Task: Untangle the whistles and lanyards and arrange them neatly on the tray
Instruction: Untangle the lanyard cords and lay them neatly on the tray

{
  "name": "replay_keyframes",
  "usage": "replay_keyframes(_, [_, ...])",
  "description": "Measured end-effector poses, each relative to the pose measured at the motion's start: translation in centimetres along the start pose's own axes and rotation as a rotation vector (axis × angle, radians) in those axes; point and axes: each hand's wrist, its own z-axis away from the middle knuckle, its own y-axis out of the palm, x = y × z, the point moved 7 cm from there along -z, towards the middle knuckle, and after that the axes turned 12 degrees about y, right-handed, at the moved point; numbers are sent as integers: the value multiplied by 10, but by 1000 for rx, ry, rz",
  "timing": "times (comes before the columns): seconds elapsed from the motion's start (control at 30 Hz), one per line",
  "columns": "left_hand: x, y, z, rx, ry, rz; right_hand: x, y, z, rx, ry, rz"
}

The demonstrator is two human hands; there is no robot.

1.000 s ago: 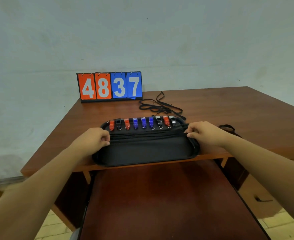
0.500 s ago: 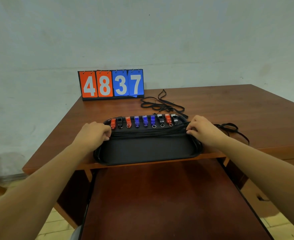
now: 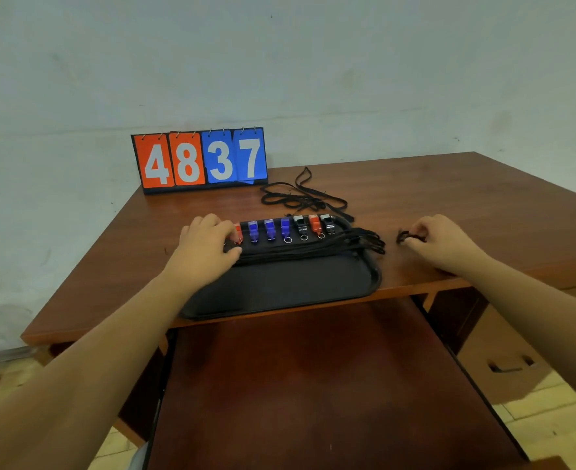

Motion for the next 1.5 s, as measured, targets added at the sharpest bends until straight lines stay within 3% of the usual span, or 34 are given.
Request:
replay_keyframes(0.1, [-38,7,-13,-10,66,186,-27,9,7,99,108,151])
replay_keyframes(0.17, [-66,11,-22,-22,106,279,-35,12,14,66,103,204])
replay_keyframes(0.37, [-139,27,-45,-38,223,415,-44,17,21,-14,129,11])
replay_keyframes(0.5, [-168,34,-57,-23,276,459,-45,10,19,56,222,-181])
replay_keyframes(0.6, [-179,36,-66,-9,287,509,-25,-17,25,57,130,-372])
replay_keyframes(0.67, [-187,32,-70,2,309,570,-4,-35,35,184,57,-595])
replay_keyframes(0.8, [-209,25,-72,153,346,931,41,-60,54,509,-98,-949])
replay_keyframes(0.93, [-223,23,-69,214,322,1296,63,-81,57,553,-175,-1133])
replay_keyframes(1.1, [-208,16,-66,109,259,1272,48,-79,43,484,-48,-1194])
replay_keyframes(1.3, [-188,4,-63,52,172,1396,30,-48,46,429,-16,-773])
replay_keyframes(1.37, [-188,-2,-63,53,214,1312,48,-38,58,556,-138,-856])
replay_keyframes(1.43, [-188,-8,-64,18,243,1206,71,-26,76,801,-247,-1001])
replay_keyframes(1.5, [-183,-16,-67,-67,207,1169,84,-16,88,926,-258,-1014])
